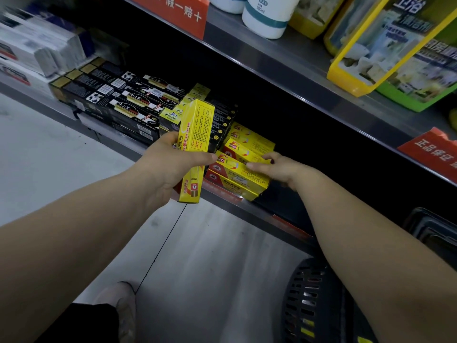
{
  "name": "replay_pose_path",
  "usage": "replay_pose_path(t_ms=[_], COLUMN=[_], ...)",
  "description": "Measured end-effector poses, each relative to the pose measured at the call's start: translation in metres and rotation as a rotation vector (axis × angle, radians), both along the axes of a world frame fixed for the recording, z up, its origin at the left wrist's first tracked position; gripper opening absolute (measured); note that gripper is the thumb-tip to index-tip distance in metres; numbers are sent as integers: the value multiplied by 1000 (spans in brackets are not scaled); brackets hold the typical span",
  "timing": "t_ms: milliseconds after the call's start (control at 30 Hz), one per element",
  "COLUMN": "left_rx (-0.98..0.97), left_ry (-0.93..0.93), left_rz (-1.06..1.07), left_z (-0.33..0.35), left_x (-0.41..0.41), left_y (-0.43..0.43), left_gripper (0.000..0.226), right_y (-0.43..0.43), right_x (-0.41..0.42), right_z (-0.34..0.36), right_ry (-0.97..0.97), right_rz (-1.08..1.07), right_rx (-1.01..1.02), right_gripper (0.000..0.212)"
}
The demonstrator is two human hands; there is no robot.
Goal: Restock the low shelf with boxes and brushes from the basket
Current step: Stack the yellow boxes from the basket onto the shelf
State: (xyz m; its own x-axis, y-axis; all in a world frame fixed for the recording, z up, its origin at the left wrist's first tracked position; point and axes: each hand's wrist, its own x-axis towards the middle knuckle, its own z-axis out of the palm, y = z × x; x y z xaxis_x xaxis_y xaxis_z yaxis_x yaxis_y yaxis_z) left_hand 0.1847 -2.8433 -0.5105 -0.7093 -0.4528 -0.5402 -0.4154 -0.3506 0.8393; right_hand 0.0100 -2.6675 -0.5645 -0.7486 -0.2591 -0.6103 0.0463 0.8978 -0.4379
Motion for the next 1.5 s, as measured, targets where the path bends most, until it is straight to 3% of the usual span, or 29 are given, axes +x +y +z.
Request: replay_pose_path(t_ms=[100,300,533,600,633,767,867,967,1067,1200,1267,1367,1500], left_rx=[2,-3,-17,-24,-52,-225,-295,-404,-436,-443,-440,-460,-455], left_ry=[-8,-23,-26,-27,-41,-102,-68,7,88,91,80,76,79], left_rz=[-10,-14,-35,-51,-69,-257,-400,-410,-258,-187,-192,-220,-237], left_z=[0,-1,0,1,2,3,5,8,9,8,7,6,4], left_x=[1,1,0,0,1,3,3,2,-1,-4,-5,-7,-8], left_y=[0,-1,1,2,3,8,13,12,7,7,10,13,15], left_gripper=[70,61,61,64,65,60,54,51,52,59,49,30,21], right_y=[-5,-4,-5,-11,-15,-28,-30,-21,3,26,29,27,16], right_x=[3,2,5,10,12,33,45,35,10,-18,-26,-34,-34], right_z=[-1,-6,-4,9,19,63,74,78,79,65,55,41,24], right_ry=[0,81,89,176,235,289,340,326,315,374,353,383,405], right_rz=[193,262,305,352,373,554,697,631,456,179,56,7,55], right_rx=[88,105,148,206,149,-423,-452,-448,-354,-239,-225,-129,22], right_gripper=[103,92,95,100,103,110,83,42,33,45,56,60,55])
